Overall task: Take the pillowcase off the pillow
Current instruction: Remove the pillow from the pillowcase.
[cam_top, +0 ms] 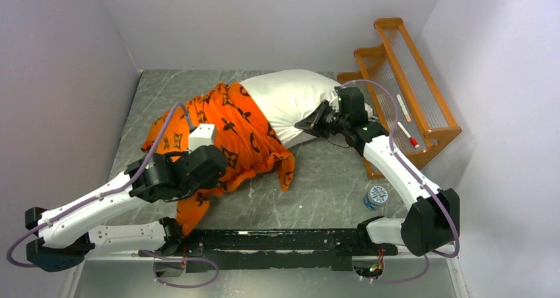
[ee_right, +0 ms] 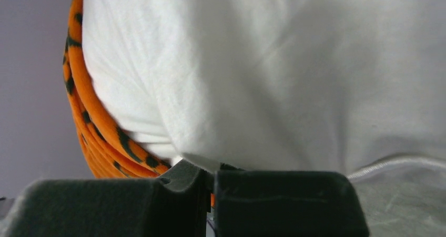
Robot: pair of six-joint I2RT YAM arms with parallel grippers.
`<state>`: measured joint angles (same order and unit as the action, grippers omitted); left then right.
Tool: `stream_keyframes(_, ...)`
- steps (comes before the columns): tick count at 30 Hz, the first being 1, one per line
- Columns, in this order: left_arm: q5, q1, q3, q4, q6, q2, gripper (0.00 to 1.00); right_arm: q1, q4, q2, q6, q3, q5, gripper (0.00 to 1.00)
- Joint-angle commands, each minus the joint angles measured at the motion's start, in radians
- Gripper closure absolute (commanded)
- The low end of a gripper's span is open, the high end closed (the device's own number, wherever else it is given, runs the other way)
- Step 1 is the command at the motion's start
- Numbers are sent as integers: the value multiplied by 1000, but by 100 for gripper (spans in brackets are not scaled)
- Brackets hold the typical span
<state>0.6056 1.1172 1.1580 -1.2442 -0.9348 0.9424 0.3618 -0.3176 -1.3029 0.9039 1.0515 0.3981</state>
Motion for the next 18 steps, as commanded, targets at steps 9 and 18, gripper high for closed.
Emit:
stream_keyframes(9, -110, -11, 101, 421, 170, 225, 21, -5, 20, 67, 7, -72, -100, 100)
stream_keyframes(18, 210, -15, 13, 365, -58, 356, 24, 27, 13, 72, 1, -55, -130, 100)
